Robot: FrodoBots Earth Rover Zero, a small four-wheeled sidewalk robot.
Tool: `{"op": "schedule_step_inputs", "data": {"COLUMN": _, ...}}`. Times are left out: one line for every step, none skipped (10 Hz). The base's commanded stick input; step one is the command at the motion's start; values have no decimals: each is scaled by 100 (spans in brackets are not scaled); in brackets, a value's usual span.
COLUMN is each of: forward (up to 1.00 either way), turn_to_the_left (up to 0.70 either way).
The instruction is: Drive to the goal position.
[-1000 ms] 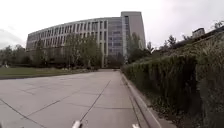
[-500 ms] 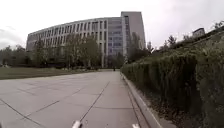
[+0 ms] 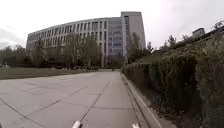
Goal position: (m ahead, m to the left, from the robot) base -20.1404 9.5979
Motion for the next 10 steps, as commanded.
{"op": "schedule_step_inputs", "data": {"forward": 6, "turn_to_the_left": 0}}
{"op": "schedule_step_inputs", "data": {"forward": 6, "turn_to_the_left": 0}}
{"op": "schedule_step_inputs", "data": {"forward": 7, "turn_to_the_left": 0}}
{"op": "schedule_step_inputs", "data": {"forward": 6, "turn_to_the_left": 0}}
{"op": "schedule_step_inputs", "data": {"forward": 6, "turn_to_the_left": 0}}
{"op": "schedule_step_inputs", "data": {"forward": 7, "turn_to_the_left": 0}}
{"op": "schedule_step_inputs", "data": {"forward": 6, "turn_to_the_left": 0}}
{"op": "schedule_step_inputs", "data": {"forward": 7, "turn_to_the_left": 0}}
{"op": "schedule_step_inputs", "data": {"forward": 7, "turn_to_the_left": 0}}
{"op": "schedule_step_inputs", "data": {"forward": 7, "turn_to_the_left": 0}}
